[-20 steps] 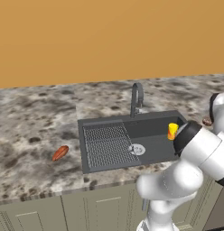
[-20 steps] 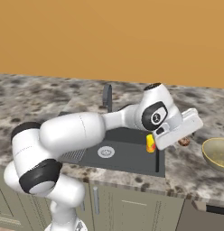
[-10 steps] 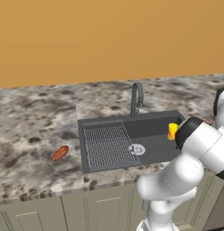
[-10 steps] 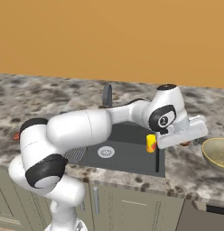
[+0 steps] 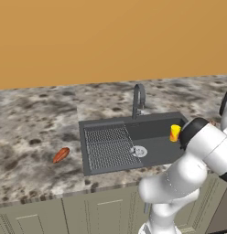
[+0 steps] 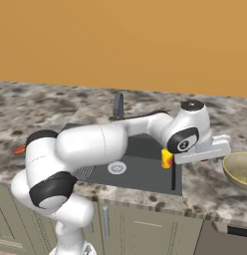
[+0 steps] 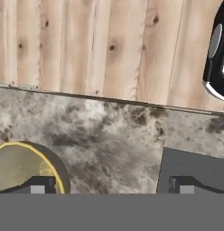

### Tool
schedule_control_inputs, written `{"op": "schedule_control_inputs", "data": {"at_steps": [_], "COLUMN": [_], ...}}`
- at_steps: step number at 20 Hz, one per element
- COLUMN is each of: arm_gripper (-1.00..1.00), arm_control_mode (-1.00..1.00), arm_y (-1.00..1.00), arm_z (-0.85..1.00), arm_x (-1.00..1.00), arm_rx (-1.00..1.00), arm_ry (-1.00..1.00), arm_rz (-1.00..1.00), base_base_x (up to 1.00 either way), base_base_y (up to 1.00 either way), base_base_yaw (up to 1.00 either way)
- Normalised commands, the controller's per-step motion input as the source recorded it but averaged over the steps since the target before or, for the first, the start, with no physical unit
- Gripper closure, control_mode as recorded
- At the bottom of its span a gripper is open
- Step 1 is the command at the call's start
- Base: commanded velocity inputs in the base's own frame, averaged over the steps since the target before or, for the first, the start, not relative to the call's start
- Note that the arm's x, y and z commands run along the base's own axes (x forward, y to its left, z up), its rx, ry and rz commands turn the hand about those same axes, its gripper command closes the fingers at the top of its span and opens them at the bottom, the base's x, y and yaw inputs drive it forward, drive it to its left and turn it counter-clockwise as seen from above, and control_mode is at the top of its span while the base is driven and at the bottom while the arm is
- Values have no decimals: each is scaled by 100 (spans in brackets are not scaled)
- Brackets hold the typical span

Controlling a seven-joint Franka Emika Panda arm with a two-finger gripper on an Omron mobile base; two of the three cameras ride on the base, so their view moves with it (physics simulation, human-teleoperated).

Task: Remove the sweet potato and mushroom from the sink. Then move the bowl and cup from the counter to the sink for washing.

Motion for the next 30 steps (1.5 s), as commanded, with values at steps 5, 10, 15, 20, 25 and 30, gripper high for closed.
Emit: {"op": "schedule_control_inputs", "data": {"at_steps": [5, 10, 15, 20, 25, 30], "arm_gripper": [-100, -100, -100, -100, -100, -100], "arm_control_mode": [-100, -100, -100, -100, -100, -100], "arm_y": [0, -1, -8, -20, -23, -21], "arm_z": [-14, -11, -10, -8, -9, -12], "arm_x": [17, 25, 29, 15, 10, 17], "arm_rx": [0, 0, -2, -1, 0, 0], "arm_ry": [-10, 0, 0, 0, 0, 1], "arm_rz": [0, 0, 0, 0, 0, 0], "base_base_x": [0, 0, 0, 0, 0, 0], "base_base_y": [0, 0, 0, 0, 0, 0], "base_base_yaw": [0, 0, 0, 0, 0, 0]}}
